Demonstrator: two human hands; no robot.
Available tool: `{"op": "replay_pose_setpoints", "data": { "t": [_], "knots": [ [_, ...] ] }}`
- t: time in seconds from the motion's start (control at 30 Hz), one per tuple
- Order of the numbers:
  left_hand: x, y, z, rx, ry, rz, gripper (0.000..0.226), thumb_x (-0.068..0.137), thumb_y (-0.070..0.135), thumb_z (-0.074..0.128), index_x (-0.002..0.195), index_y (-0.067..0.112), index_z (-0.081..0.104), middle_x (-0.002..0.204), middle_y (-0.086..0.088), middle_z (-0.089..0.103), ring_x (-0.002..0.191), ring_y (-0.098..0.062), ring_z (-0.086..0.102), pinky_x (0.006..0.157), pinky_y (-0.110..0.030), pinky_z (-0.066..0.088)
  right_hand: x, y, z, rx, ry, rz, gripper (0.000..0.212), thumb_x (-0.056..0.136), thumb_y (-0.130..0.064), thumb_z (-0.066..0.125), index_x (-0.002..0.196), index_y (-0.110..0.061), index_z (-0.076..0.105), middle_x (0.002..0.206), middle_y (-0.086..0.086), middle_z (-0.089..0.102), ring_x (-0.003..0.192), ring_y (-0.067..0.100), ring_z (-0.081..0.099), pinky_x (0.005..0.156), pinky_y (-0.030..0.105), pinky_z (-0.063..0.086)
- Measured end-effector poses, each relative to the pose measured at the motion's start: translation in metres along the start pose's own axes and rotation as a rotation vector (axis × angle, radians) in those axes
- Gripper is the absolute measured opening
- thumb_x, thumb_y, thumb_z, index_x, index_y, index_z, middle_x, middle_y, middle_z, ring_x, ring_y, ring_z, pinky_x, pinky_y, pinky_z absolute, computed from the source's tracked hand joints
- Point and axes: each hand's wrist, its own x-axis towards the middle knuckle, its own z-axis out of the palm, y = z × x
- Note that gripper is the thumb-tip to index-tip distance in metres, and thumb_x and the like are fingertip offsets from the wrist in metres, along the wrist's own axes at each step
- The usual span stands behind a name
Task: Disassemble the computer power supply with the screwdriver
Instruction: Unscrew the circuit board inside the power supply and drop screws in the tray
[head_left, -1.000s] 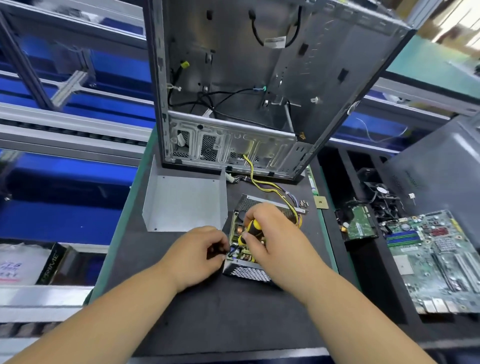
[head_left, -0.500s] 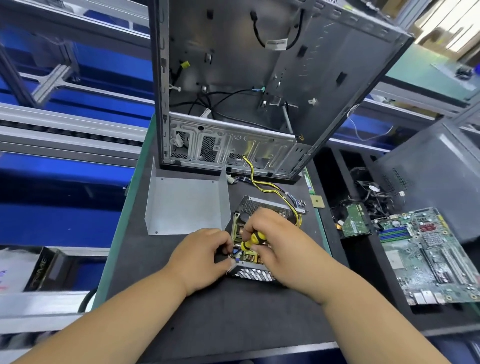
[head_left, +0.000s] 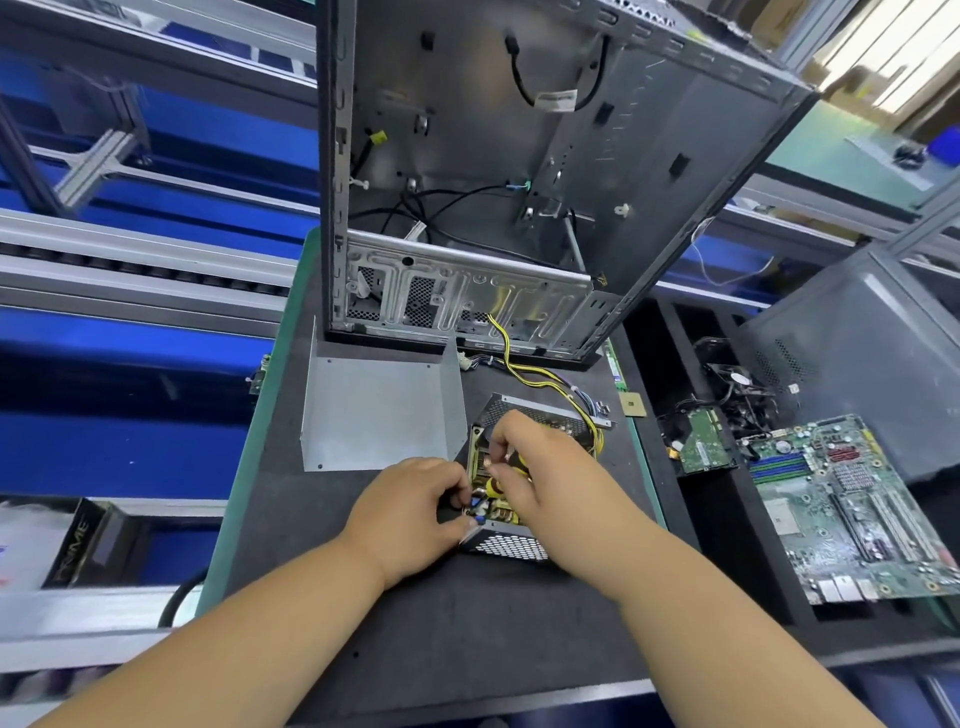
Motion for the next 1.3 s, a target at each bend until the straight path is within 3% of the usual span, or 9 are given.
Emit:
{"op": "replay_pose_setpoints", "data": {
  "t": [0.13,0.2,0.33,0.53,0.63,0.73,0.87,1.13,1.3],
  "knots": [
    [-0.0003,-0.0012,-0.0003,-0.013,0.003,-0.004,0.017,0.067,0.043,0.060,0.075,0.040,0.045,0.073,0.021,0.052,0.078,0.006,0.047,0.066,-0.010,0.032,0.0031,-0.0002,-0.0027,0.032,-0.050,-0.016,0.015,0.094,-0.010,0.055,0.096,-0.025,0.051,0.090,-0.012,0.052,0.075,-0.006,0.042,0.065,0.016,0.033],
    [-0.0002,-0.0019,0.0000,-0.012,0.003,-0.006,0.018,0.068,0.040,0.063,0.075,0.039,0.046,0.074,0.020,0.053,0.079,0.005,0.047,0.066,-0.009,0.031,0.0057,0.0016,-0.0048,-0.003,-0.020,0.019,0.004,0.095,-0.025,0.056,0.095,-0.027,0.052,0.081,-0.013,0.053,0.069,-0.004,0.045,0.061,0.023,0.034],
    [0.0002,-0.0020,0.0003,-0.009,0.011,-0.004,0.020,0.069,0.038,0.066,0.075,0.038,0.047,0.073,0.021,0.052,0.079,0.005,0.047,0.065,-0.008,0.030,0.0083,0.0034,-0.0060,-0.239,0.037,0.063,0.032,0.098,-0.054,0.040,0.097,-0.026,0.055,0.073,-0.003,0.063,0.073,0.017,0.056,0.064,0.034,0.045],
    [0.0014,-0.0023,0.0013,-0.001,0.002,-0.017,0.018,0.068,0.039,0.064,0.075,0.039,0.047,0.074,0.019,0.053,0.078,0.004,0.047,0.065,-0.009,0.030,0.0046,0.0024,-0.0028,-0.100,0.063,0.085,0.013,0.096,-0.030,0.056,0.101,-0.025,0.045,0.070,-0.007,0.053,0.063,0.010,0.045,0.053,0.024,0.033],
    [0.0022,-0.0029,0.0015,-0.007,0.002,-0.015,0.016,0.067,0.040,0.062,0.074,0.039,0.047,0.074,0.019,0.054,0.077,0.003,0.047,0.066,-0.010,0.030,0.0046,0.0013,-0.0036,-0.096,0.070,0.071,0.009,0.091,-0.021,0.056,0.099,-0.021,0.051,0.091,-0.007,0.055,0.085,0.015,0.047,0.067,0.029,0.036],
    [0.0022,-0.0024,0.0007,-0.021,0.000,-0.007,0.017,0.067,0.040,0.061,0.072,0.041,0.046,0.073,0.019,0.053,0.076,0.002,0.048,0.064,-0.010,0.030,0.0045,0.0014,-0.0011,-0.227,0.099,0.040,0.015,0.092,-0.031,0.051,0.097,-0.018,0.056,0.097,-0.002,0.059,0.096,0.022,0.050,0.079,0.035,0.040],
    [0.0018,-0.0008,-0.0005,-0.043,-0.003,0.016,0.014,0.065,0.045,0.056,0.072,0.040,0.045,0.072,0.018,0.052,0.074,0.001,0.047,0.062,-0.011,0.030,0.0061,0.0009,0.0009,-0.317,0.116,0.036,0.042,0.096,-0.057,0.036,0.097,-0.022,0.060,0.091,-0.003,0.062,0.094,0.021,0.052,0.070,0.034,0.033],
    [0.0011,-0.0037,0.0017,-0.027,0.015,0.018,0.018,0.065,0.050,0.052,0.076,0.037,0.049,0.076,0.019,0.054,0.079,0.002,0.047,0.066,-0.014,0.035,0.0077,-0.0035,-0.0015,-0.178,0.133,0.031,0.015,0.097,-0.037,0.054,0.101,-0.022,0.054,0.091,-0.008,0.058,0.086,0.015,0.046,0.066,0.031,0.025],
    [0.0012,-0.0054,0.0003,-0.047,0.003,0.012,0.014,0.073,0.031,0.067,0.078,0.035,0.054,0.078,0.018,0.056,0.081,0.000,0.049,0.069,-0.016,0.039,0.0079,-0.0030,-0.0007,-0.154,0.134,0.054,0.013,0.094,-0.027,0.053,0.105,-0.020,0.052,0.100,-0.007,0.059,0.096,0.018,0.049,0.067,0.032,0.029]
  ]
}}
